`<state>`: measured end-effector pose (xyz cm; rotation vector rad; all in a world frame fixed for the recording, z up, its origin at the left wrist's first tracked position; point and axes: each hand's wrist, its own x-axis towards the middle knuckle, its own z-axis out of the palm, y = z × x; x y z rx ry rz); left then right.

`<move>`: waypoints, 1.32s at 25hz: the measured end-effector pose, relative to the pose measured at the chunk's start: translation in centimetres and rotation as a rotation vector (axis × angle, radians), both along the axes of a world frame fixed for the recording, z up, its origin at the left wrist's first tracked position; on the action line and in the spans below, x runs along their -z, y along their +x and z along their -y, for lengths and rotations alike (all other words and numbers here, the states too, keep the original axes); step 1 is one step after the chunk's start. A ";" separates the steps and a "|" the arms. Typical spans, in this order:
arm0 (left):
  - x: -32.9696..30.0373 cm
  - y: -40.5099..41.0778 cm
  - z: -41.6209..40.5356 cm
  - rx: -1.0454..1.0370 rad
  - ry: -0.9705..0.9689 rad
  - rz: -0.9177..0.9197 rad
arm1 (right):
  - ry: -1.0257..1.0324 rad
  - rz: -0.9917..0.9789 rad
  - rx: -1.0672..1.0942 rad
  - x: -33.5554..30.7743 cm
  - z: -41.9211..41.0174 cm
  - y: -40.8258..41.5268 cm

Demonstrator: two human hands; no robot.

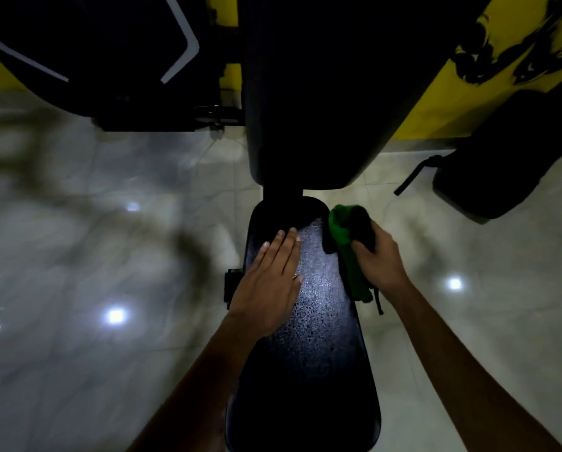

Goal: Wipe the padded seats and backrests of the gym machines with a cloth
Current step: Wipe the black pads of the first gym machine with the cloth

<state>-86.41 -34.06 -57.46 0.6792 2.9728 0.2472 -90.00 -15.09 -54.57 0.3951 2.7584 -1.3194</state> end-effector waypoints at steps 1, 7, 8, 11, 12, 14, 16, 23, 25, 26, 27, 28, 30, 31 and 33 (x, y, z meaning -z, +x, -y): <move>0.0 -0.4 -0.3 0.028 -0.005 -0.004 | -0.021 0.035 0.013 0.3 0.0 -1.5; -0.4 -0.8 -1.0 0.040 -0.011 0.016 | -0.061 0.040 0.006 -0.5 0.1 -1.4; -0.6 -0.9 -0.9 0.055 -0.015 0.016 | -0.078 0.076 0.007 -0.5 -0.6 0.5; -0.8 -1.3 -0.6 0.116 -0.016 0.065 | -0.122 0.156 0.009 -0.3 -1.2 2.6; -0.9 -1.4 -0.6 0.120 -0.012 0.070 | -0.110 0.144 0.013 -0.1 -0.9 1.4; -1.0 -1.4 -0.8 0.132 -0.011 0.076 | -0.101 0.102 0.023 0.3 -0.6 -1.2; -1.0 -1.5 -0.5 0.159 -0.005 0.092 | -0.119 0.095 0.022 0.3 -0.4 -1.2; -1.2 -3.2 -0.1 0.352 0.006 0.102 | -0.125 0.186 0.021 0.4 -2.0 5.9; -0.9 -3.9 -0.1 0.422 0.001 0.085 | -0.134 0.146 0.060 0.6 -1.3 3.8; -0.9 -4.2 0.2 0.448 -0.002 0.083 | -0.142 0.130 0.079 0.5 -0.8 3.5; -0.9 -4.4 0.4 0.472 -0.007 0.079 | -0.148 0.120 0.096 0.3 -0.4 3.7; -1.1 -4.5 0.6 0.503 -0.012 0.064 | -0.153 0.120 0.112 0.2 -0.6 4.7; -1.3 -4.4 0.8 0.601 -0.033 0.046 | -0.139 0.163 0.143 -0.2 -1.2 8.0; -1.3 -4.2 0.9 0.661 -0.050 0.052 | -0.121 0.202 0.160 -0.6 -1.3 9.7; -1.1 -4.1 1.2 0.761 -0.071 0.051 | -0.098 0.256 0.206 -0.9 -0.9 10.8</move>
